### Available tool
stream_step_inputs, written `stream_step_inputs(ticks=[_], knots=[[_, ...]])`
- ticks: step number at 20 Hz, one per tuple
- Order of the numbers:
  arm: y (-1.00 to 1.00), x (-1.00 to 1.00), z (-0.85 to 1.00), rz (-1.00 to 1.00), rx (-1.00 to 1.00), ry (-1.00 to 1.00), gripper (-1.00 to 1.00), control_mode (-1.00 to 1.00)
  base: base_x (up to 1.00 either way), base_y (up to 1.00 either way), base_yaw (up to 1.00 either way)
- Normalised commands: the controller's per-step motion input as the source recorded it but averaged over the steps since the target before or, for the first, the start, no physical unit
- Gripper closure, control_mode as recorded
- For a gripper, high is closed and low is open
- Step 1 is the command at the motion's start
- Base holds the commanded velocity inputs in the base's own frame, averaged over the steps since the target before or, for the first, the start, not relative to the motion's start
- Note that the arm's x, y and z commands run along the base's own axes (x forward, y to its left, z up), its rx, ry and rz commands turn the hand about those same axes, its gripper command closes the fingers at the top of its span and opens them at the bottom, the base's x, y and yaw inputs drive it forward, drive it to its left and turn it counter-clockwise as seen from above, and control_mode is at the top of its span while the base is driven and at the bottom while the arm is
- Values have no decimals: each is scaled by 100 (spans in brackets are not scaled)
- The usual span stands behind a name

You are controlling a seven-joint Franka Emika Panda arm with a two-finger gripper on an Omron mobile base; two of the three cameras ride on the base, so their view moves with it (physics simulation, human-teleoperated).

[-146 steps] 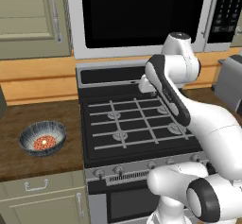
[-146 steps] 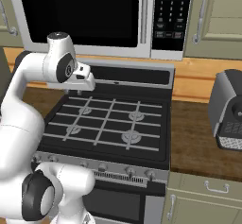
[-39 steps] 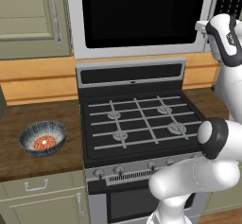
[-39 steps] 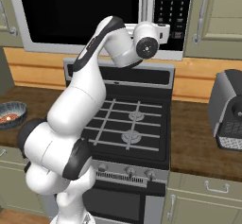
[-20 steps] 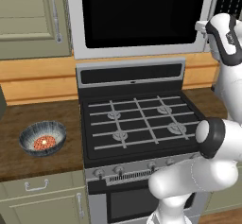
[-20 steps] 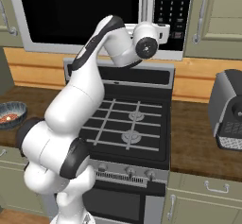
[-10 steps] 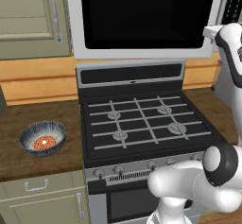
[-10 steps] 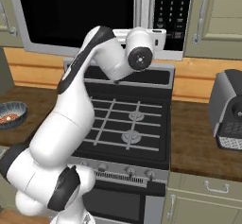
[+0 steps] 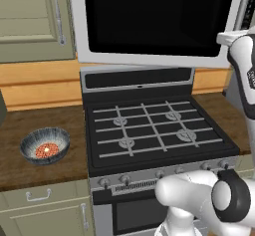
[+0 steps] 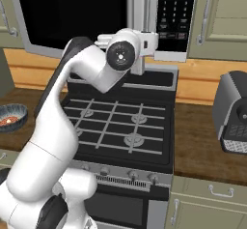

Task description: Open the microwave, place the bowl with waffle inside the microwave, then close the microwave door and turn it on.

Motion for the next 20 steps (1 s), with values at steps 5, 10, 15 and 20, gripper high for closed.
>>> stream_step_inputs(ticks=[5,10,15,20], knots=[[39,-52,0,0,-7,13,100,-100,0,0,0],[48,-48,0,0,-8,2,100,-100,0,0,0],[51,-43,0,0,-9,0,100,-100,0,0,0],[55,-49,0,0,-9,0,100,-100,0,0,0]])
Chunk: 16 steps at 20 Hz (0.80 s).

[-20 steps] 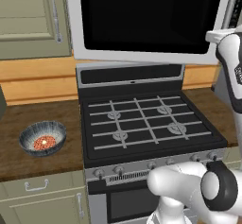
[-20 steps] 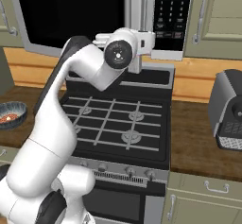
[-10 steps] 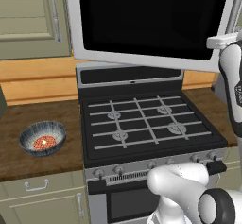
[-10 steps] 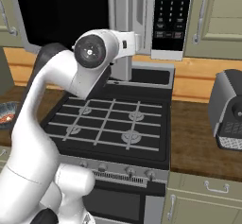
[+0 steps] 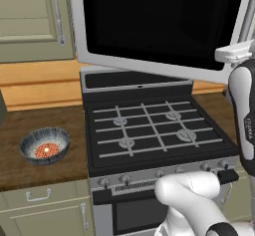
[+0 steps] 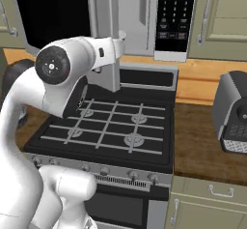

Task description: Open the microwave, place the bowl with waffle inside the microwave, then close the microwave door and turn it on.

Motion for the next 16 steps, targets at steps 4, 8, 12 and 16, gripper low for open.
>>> stream_step_inputs(ticks=[4,8,12,16], knots=[[62,-54,0,0,-10,-1,100,-100,0,0,0],[63,-54,0,0,-8,0,100,-100,0,0,0],[57,-41,0,0,-5,0,100,-100,0,0,0],[53,-34,0,0,-4,0,100,-100,0,0,0]])
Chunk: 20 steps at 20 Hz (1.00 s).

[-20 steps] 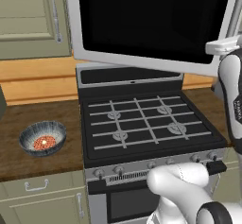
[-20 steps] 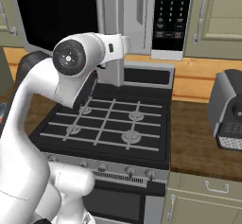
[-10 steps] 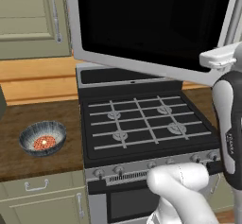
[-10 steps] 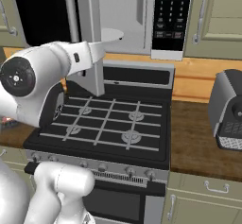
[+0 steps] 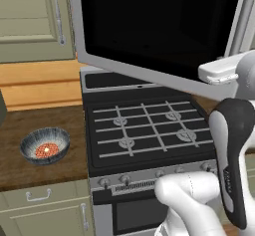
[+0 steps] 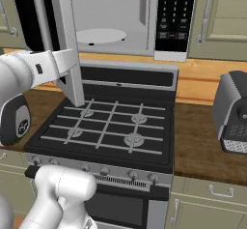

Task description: Open the microwave, place the bowl with waffle inside the microwave, then close the microwave door and turn it on.

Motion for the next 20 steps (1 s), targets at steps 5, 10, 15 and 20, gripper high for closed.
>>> stream_step_inputs(ticks=[5,10,15,20], knots=[[46,-14,0,0,-3,0,100,-100,0,0,0],[0,0,0,0,0,0,100,-100,0,0,0],[0,0,0,0,0,0,-100,-100,0,0,0],[0,0,0,0,0,0,-100,-100,0,0,0]])
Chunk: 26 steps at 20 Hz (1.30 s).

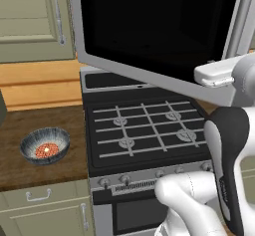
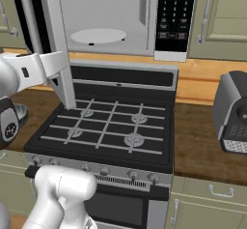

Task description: Open the microwave, place the bowl with waffle inside the microwave, then close the microwave door and turn it on.

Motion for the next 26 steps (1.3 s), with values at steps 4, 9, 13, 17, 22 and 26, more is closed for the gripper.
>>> stream_step_inputs(ticks=[4,9,13,17,22,26], knots=[[-8,-41,0,0,0,-1,-100,-100,0,0,0],[-79,-78,0,12,4,0,-100,-100,0,0,0],[-74,-53,2,11,9,0,-100,-100,0,0,0],[-85,-3,4,10,8,0,-100,-100,0,0,0],[-30,13,0,44,11,0,-100,-100,0,0,0],[-4,62,-8,63,15,2,-100,-100,0,0,0]])
